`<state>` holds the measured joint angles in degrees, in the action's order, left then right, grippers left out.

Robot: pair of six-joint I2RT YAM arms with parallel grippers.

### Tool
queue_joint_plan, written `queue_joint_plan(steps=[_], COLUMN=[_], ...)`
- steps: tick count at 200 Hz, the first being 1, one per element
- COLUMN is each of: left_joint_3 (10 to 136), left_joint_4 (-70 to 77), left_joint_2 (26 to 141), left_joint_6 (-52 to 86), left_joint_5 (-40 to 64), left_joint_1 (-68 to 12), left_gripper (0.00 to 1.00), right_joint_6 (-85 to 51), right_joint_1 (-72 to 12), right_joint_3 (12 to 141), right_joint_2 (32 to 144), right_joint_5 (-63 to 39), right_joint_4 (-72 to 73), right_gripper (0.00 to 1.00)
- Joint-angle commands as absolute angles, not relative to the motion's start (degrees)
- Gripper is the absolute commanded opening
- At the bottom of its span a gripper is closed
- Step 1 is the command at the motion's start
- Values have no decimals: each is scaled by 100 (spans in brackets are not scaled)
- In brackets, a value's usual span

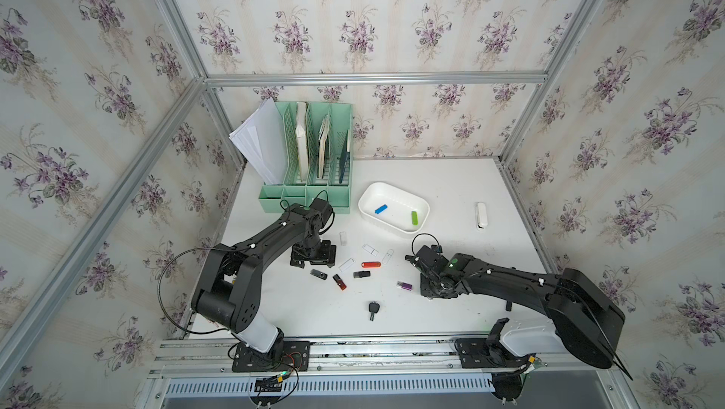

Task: Put the usb flash drive into the storage box
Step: Pick up the USB flash from the center of the board.

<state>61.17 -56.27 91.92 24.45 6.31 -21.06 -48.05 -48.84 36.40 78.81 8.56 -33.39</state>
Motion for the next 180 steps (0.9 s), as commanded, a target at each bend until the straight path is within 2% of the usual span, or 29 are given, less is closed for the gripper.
queue_joint_plan(steps=[1, 63, 180], left_joint_3=[6014, 5785, 5277], left_joint_4=[-5578, -5487, -4688], left_joint_2=[9214, 9419, 9159], left_joint_6=[2452, 2524, 3352], left_joint_5=[720, 743, 1096], left_joint_1=[-2084, -2034, -2013], left_gripper=[89, 89, 90], right_joint_6=[-4887, -4887, -4847], right_joint_1=[-4897, -4904, -4909], right_joint_3=[3575, 3588, 3617], right_joint_2=[7917, 7901, 7989], right_joint_5=[703, 720, 703], right_joint_4=[-3542, -3587, -3579], right_gripper=[31, 22, 20])
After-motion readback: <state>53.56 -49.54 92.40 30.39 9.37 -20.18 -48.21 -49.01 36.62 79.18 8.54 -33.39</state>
